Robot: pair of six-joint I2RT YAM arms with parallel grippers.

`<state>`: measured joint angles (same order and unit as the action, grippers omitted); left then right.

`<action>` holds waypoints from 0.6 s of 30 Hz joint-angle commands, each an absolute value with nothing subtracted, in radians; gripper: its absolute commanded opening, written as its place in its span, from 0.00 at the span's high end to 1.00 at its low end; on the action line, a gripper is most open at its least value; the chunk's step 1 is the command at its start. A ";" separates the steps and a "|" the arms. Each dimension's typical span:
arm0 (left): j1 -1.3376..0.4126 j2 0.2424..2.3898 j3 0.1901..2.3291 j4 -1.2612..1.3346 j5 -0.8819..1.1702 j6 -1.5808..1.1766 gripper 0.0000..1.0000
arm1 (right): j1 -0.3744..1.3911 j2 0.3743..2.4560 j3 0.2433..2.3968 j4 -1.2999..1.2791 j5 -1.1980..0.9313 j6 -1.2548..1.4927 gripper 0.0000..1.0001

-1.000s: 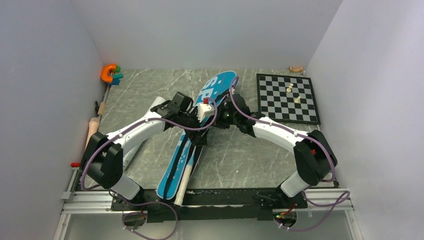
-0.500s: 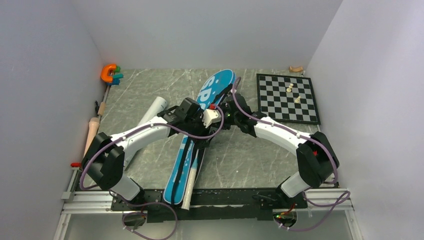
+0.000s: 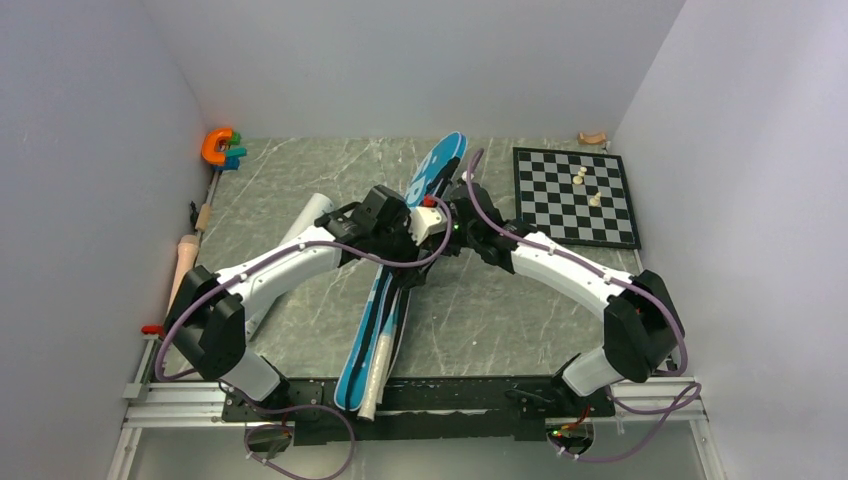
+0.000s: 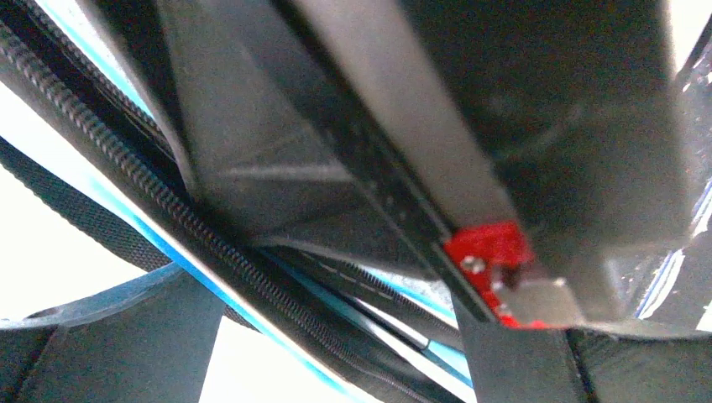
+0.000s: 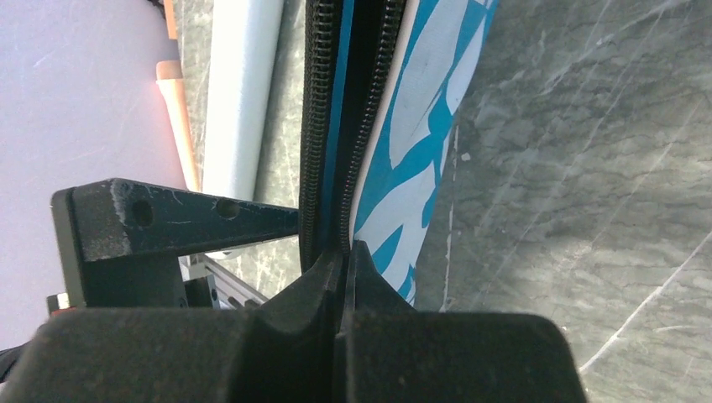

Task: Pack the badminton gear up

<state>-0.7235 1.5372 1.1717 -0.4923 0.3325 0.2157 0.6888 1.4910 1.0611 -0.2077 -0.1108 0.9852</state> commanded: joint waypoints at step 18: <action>-0.730 1.503 1.190 -0.536 0.246 0.201 0.43 | 0.703 1.434 1.173 -0.170 -0.113 1.013 1.00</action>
